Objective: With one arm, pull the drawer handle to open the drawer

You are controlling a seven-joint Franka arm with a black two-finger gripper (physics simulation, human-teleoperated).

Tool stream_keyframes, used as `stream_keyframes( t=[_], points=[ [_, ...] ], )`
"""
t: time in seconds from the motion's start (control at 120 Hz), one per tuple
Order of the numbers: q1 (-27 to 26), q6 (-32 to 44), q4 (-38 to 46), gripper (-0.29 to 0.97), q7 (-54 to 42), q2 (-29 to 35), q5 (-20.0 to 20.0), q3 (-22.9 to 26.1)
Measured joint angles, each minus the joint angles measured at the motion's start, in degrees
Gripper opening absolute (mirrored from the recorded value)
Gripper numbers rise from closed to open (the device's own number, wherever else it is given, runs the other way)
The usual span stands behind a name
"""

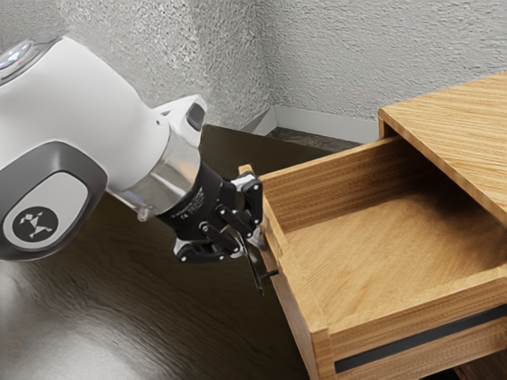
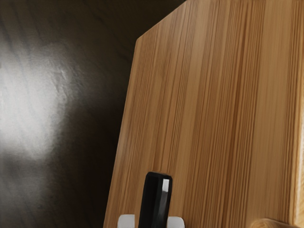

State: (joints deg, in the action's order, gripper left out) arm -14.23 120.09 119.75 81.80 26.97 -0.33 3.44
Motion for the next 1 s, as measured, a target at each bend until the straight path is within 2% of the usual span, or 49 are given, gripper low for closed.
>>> stream_keyframes(
  t=[0.275,0.408,1.0],
  points=[
    [0.8,0.1,4.0,-0.14,0.1,4.4,0.2,0.0],
    [1.0,0.0,6.3,-0.11,0.2,7.1,-0.1,0.0],
    [1.9,-0.2,10.4,-0.11,0.4,12.6,-0.3,-0.1]
  ],
)
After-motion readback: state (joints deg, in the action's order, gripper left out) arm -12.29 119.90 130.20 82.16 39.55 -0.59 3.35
